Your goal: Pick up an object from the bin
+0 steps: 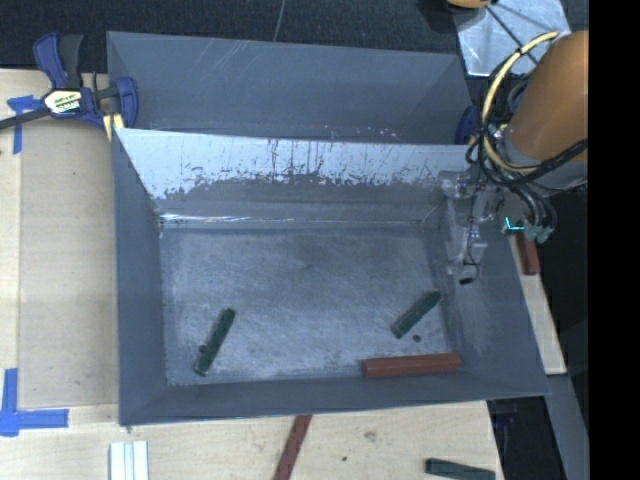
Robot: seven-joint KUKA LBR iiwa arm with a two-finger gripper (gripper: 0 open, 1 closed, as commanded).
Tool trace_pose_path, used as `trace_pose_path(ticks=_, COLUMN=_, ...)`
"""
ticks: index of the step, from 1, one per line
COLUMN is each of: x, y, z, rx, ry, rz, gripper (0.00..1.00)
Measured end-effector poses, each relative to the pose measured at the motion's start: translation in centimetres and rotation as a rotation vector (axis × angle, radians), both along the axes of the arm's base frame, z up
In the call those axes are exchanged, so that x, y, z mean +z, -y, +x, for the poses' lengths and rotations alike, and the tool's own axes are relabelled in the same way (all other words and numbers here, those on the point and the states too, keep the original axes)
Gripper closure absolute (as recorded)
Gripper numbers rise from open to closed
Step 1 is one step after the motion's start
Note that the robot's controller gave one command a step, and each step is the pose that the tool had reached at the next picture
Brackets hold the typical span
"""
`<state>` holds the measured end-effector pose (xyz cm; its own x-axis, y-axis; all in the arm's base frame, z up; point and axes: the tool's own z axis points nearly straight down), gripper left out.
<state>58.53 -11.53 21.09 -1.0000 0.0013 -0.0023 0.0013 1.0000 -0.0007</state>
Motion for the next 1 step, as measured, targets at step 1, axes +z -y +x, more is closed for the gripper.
trace_pose_path(ticks=1, x=-3.10, y=0.30, z=-0.83, rx=0.090, ry=0.006, rz=-0.001, gripper=0.00)
